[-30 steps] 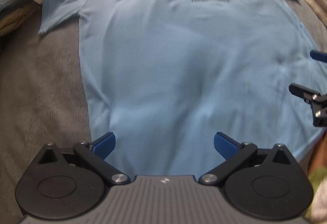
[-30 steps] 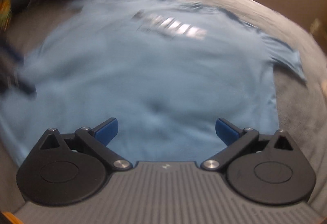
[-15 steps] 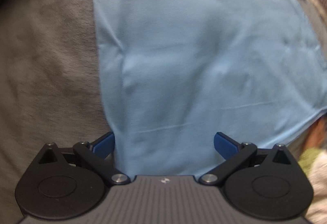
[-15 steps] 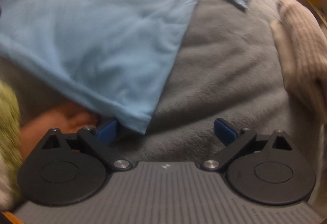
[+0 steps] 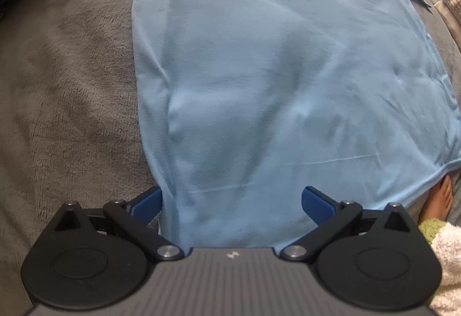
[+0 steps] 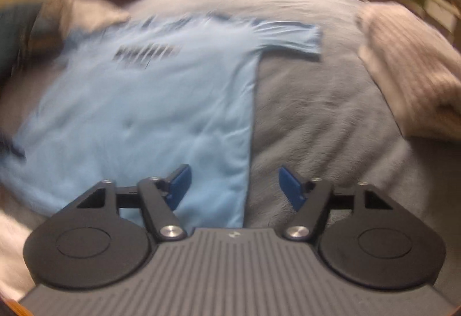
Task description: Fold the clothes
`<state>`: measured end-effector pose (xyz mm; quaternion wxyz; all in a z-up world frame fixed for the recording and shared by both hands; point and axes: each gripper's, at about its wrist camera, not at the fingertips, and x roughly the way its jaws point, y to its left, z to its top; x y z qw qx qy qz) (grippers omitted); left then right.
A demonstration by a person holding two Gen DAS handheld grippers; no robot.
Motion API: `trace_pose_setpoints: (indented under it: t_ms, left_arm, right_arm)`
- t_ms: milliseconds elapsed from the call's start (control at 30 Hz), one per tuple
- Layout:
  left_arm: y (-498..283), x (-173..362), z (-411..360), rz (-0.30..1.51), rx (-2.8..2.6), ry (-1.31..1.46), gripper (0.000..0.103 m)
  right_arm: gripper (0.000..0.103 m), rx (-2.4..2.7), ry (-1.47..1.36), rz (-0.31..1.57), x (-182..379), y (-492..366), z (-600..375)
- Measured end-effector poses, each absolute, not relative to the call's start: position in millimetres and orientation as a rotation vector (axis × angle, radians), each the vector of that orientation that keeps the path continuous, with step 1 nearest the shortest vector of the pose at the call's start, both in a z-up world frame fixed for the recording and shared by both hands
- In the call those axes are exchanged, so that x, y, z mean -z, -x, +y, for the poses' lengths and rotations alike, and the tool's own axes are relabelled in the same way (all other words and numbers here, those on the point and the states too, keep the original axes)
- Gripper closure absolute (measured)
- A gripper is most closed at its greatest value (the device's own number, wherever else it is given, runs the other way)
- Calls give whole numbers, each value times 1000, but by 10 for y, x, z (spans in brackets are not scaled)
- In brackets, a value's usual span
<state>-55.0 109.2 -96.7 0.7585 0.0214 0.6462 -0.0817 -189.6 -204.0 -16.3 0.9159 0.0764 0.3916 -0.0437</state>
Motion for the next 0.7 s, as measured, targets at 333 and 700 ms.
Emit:
trace_pose_setpoints:
  t_ms: [333,700]
  left_arm:
    - [501,866,1118,1352,146,-135,1]
    - [553,800,1170,1329,83,-63,1]
  right_arm:
    - [92,-30,-94,1010,731,1836,-1798]
    - [96,-52,-5,1002,355,1974,-1833]
